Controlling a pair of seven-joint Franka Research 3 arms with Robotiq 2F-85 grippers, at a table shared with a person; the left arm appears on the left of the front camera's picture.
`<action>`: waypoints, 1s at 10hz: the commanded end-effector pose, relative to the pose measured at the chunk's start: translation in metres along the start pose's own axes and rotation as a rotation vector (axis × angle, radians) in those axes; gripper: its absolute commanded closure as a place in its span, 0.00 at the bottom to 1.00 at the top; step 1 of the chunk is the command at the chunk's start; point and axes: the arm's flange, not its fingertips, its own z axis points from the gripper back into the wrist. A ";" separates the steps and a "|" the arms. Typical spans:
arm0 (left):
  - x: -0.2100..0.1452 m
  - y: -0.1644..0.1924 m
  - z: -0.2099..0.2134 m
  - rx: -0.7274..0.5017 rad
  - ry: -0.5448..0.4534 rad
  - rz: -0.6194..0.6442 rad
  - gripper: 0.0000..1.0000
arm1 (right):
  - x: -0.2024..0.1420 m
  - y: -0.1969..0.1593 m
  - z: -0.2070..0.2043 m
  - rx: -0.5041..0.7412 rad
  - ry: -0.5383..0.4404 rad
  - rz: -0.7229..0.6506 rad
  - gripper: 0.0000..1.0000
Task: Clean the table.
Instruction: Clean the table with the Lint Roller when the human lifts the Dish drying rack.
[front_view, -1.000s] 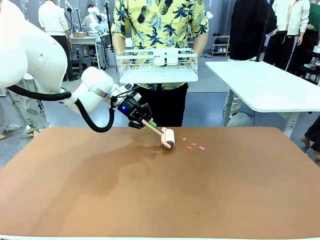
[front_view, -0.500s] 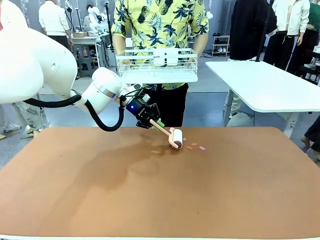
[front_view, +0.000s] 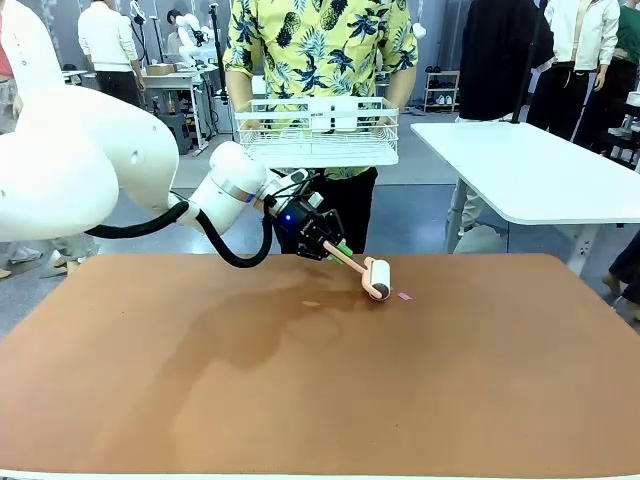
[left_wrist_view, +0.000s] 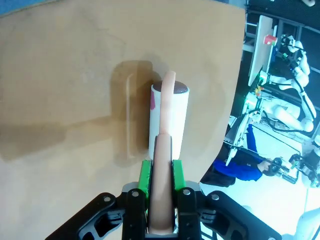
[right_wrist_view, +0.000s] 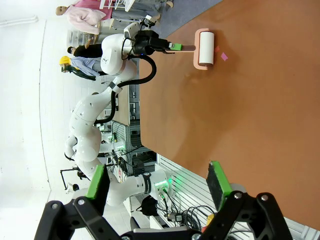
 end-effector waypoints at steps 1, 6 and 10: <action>0.008 0.025 -0.029 0.107 -0.013 0.049 0.79 | -0.002 0.002 0.002 0.010 0.005 0.012 0.00; 0.010 0.013 -0.079 0.046 -0.011 0.061 0.79 | -0.002 0.002 0.002 0.010 0.005 0.012 0.00; 0.004 0.005 -0.097 -0.033 -0.048 0.056 0.79 | -0.002 0.002 0.002 0.010 0.005 0.012 0.00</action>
